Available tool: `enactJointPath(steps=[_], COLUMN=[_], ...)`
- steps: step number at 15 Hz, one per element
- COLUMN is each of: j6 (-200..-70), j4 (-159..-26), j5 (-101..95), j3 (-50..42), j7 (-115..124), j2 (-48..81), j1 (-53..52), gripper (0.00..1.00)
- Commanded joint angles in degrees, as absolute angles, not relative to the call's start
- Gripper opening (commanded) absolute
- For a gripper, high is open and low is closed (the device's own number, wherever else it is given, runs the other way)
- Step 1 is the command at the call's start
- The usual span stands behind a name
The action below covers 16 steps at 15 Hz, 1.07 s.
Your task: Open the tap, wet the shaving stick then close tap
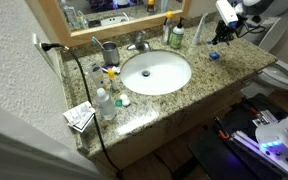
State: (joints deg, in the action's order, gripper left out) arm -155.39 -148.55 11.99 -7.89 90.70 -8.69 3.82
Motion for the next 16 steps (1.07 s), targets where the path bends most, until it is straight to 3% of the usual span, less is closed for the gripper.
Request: enactJointPath(steps=[1, 4, 7, 8, 10, 11, 16], j6=[-162.06, -161.45, -156.57, -156.7, -156.07, -156.19, -156.99], j4=[-152.6, -152.94, -156.49, -152.48, -154.34, -154.05, -152.63], j5=[27.97, 43.05, 46.3, 46.97, 47.83, 47.1, 44.26], j3=[-16.95, -21.6, -22.36, -15.58, -15.57, -15.22, -6.35], j7=[78.83, 63.98, 55.47, 58.06, 56.12, 57.21, 65.28], j2=[-12.26, -14.97, -20.04, -14.63, -16.88, -14.8, -0.73], j1=[-3.82, -9.63, -11.74, -4.79, -5.55, -5.41, -3.11], gripper=[0.04, 0.04, 0.04, 0.15, 0.15, 0.04, 0.04])
